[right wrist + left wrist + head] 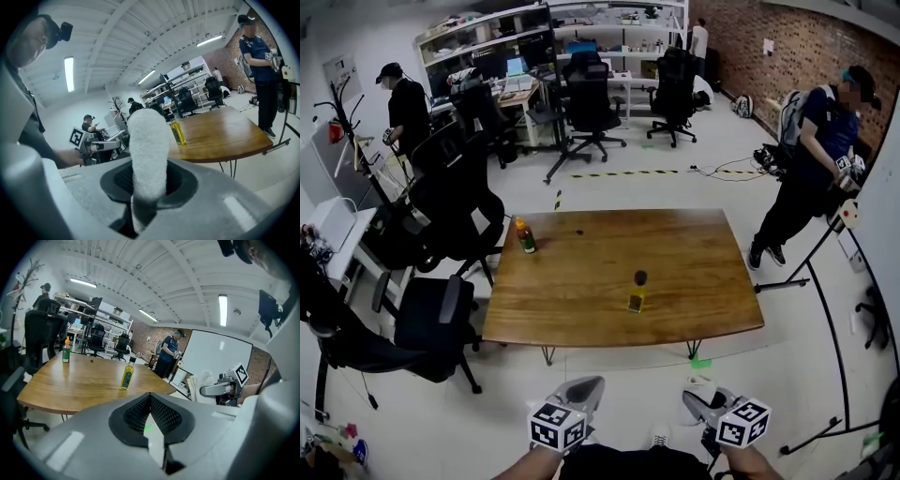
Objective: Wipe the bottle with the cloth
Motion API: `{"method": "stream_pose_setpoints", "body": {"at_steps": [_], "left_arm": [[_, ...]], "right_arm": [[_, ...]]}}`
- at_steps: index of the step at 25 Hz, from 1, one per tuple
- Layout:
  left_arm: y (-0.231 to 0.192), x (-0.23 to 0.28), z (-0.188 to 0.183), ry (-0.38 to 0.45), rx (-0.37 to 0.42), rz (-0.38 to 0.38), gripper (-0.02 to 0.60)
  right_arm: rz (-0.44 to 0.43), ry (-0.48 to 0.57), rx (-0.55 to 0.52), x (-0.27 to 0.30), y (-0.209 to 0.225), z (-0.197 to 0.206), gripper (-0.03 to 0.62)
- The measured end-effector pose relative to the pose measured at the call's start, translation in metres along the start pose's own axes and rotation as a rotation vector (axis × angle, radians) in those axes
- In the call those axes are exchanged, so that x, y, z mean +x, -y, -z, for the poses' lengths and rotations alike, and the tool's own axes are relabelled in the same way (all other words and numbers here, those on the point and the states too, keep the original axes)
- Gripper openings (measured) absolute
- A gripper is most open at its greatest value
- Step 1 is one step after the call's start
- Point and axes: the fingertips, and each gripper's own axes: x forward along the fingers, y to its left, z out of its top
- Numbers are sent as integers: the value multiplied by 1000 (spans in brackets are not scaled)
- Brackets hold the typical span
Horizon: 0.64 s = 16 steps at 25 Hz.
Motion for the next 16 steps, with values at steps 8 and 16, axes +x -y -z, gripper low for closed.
{"method": "stream_pose_setpoints", "body": {"at_steps": [8,16], "left_arm": [[-1,-7,-3,11,5,-22,17],[-5,-7,0,16,0,-41,17]], "right_arm": [[-19,-4,-22,2,-6,-1,71],[-23,-10,-33,9,-5,-5,71]]}}
